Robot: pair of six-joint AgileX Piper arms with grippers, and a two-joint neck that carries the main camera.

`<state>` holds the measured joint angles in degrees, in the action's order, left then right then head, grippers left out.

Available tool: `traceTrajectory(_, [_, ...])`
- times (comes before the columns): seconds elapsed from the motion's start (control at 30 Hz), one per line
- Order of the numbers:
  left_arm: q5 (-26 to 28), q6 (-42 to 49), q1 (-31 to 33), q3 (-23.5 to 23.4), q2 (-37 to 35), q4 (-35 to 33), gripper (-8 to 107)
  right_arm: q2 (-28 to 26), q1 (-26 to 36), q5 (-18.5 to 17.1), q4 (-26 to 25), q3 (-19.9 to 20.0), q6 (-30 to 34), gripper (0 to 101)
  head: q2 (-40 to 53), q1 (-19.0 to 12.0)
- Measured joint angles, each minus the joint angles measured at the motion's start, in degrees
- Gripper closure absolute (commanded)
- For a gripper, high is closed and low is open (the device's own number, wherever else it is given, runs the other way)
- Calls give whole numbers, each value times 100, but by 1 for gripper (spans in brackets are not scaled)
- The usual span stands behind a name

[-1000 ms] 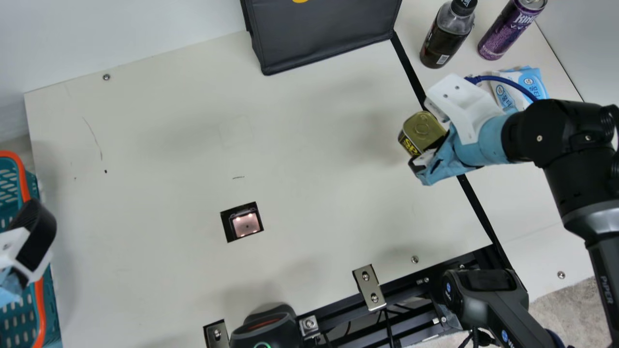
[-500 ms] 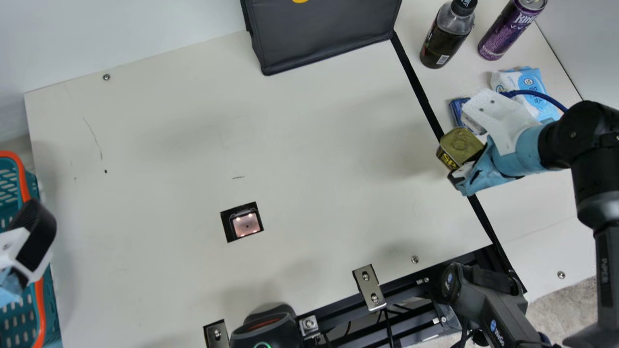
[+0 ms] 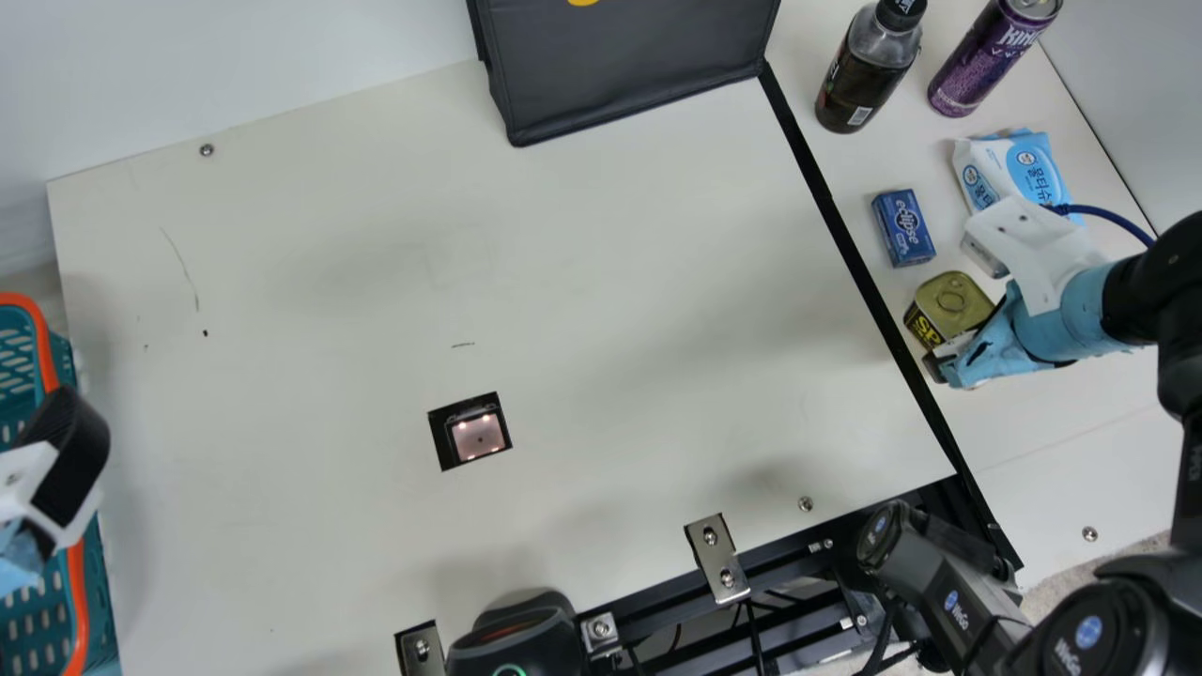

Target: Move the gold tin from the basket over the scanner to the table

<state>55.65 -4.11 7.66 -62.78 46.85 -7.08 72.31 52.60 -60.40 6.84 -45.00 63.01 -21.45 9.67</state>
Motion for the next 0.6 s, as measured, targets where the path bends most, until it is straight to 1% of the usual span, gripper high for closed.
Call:
traceTrajectory(0.23, [0,0,0,0,0,0,9,296,467,205,5,54,242,101,0,0])
traceTrajectory(0.33, [0,0,0,0,0,0,9,409,592,351,-1,79,283,101,0,0])
traceTrajectory(0.5, [0,0,0,0,0,0,9,532,640,517,-18,149,314,101,0,-9])
traceTrajectory(0.6, [0,0,0,0,0,0,9,576,627,684,4,211,314,101,0,0])
